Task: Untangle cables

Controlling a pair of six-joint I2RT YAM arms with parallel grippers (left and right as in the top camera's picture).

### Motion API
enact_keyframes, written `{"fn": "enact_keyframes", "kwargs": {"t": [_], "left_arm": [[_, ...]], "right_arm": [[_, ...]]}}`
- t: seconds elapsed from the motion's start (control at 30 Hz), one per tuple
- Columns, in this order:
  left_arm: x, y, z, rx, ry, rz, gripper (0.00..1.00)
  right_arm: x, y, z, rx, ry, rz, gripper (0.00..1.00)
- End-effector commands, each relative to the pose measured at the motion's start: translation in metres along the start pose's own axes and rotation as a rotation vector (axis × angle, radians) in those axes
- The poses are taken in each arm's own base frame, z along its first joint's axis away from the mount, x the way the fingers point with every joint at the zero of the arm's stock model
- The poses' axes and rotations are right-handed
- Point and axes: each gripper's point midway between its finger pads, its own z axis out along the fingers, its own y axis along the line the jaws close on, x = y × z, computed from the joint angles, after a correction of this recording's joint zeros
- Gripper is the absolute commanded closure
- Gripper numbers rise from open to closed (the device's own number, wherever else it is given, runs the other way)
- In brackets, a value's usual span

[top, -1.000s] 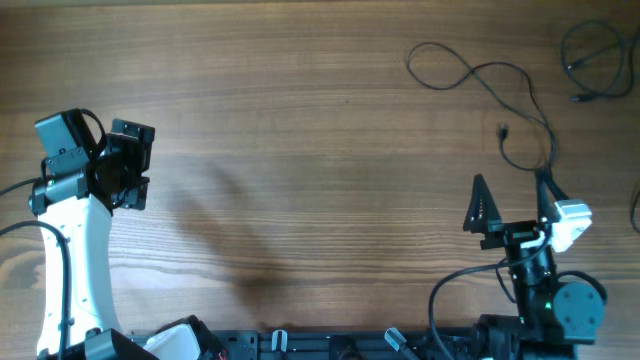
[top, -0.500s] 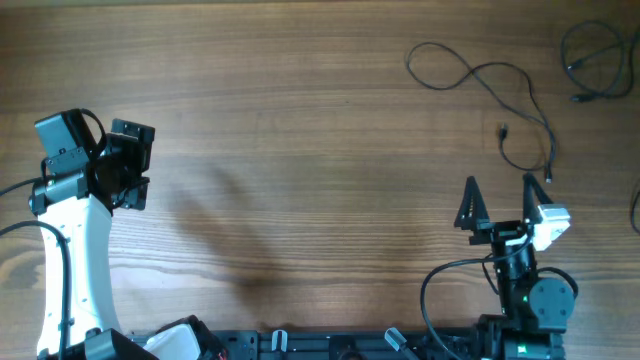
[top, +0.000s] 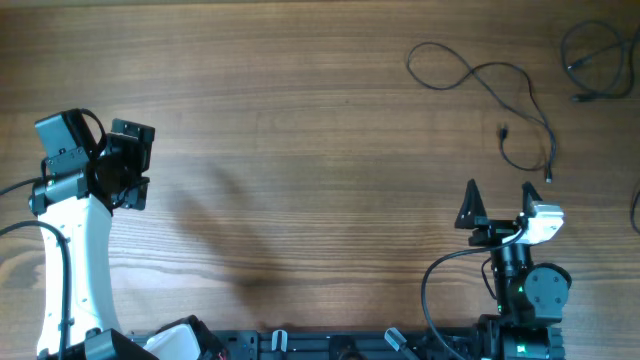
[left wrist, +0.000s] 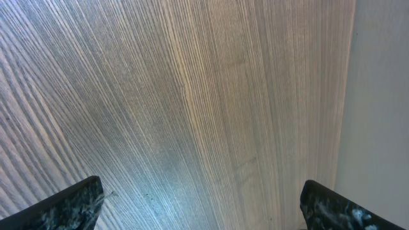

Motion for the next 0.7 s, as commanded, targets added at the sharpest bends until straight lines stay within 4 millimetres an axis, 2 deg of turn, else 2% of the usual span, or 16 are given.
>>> {"fn": "enact_keyframes", "kwargs": {"t": [0.0, 0.67], "left_arm": [[-0.003, -0.0063, -0.0026, 0.01, -0.015, 0.017, 0.0], [-0.003, -0.0063, -0.0026, 0.01, -0.015, 0.017, 0.0]], "right_arm": [[-0.0034, -0.0012, -0.0009, 0.011, -0.017, -0.146, 0.0], [-0.0037, -0.0019, -0.0009, 0.015, -0.017, -0.156, 0.0]]}}
